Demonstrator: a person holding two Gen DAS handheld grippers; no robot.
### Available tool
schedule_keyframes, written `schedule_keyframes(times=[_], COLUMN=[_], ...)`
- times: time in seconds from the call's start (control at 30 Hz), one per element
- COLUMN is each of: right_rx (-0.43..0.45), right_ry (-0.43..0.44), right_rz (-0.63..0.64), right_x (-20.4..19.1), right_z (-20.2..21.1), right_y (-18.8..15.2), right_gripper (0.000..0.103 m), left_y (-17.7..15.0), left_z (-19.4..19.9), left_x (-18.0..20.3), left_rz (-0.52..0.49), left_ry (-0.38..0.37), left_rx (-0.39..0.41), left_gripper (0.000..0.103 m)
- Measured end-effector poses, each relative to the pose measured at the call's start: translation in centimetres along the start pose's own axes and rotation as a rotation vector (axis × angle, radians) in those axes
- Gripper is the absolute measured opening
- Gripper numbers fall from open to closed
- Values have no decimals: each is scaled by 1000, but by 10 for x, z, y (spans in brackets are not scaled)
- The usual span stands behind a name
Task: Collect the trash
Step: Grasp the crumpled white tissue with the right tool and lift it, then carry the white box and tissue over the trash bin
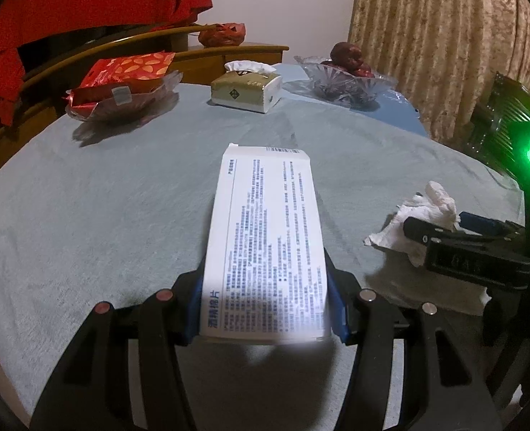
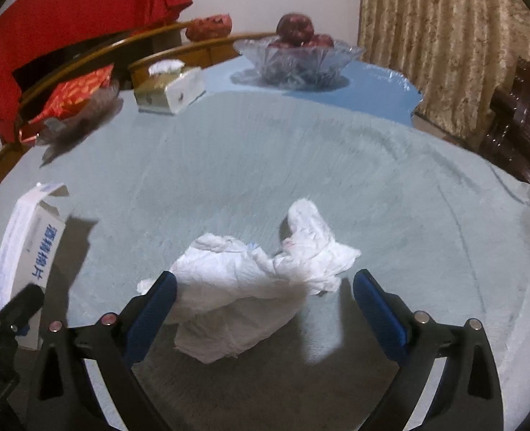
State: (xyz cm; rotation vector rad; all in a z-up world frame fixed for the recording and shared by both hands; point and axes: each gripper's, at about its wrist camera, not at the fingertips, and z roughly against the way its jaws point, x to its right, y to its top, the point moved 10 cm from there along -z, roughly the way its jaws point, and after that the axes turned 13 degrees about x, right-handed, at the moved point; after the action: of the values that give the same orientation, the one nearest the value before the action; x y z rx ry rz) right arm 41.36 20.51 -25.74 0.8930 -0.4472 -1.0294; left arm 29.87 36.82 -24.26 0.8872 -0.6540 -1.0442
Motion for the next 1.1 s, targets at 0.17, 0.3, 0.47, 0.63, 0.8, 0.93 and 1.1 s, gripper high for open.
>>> schedule_keyframes(times=[0.17, 0.3, 0.47, 0.63, 0.8, 0.93, 1.1], right_rx=[-13, -7, 0, 32, 81, 105, 141], right_ry=[49, 83, 109, 118, 117, 105, 79], right_rz=[4, -6, -38, -64, -76, -96, -107], right_x=[-9, -11, -8, -2, 7, 20, 40], right_z=[1, 7, 20, 45, 81, 107, 144], right_y=[-4, -6, -7, -4, 0, 0, 0], right_gripper=[53, 29, 25, 25, 25, 25, 25], left_y=[-1, 0, 4, 14, 20, 22, 23], left_z=[-7, -8, -4, 10, 28, 46, 71], left_x=[-1, 0, 7, 22, 44, 65, 92], left_rz=[3, 5, 0, -12, -34, -39, -62], left_ry=[14, 16, 8, -10, -40, -74, -110], left_rx=[-16, -21, -12, 13, 38, 50, 68], left_gripper=[54, 54, 54, 54, 54, 54, 54])
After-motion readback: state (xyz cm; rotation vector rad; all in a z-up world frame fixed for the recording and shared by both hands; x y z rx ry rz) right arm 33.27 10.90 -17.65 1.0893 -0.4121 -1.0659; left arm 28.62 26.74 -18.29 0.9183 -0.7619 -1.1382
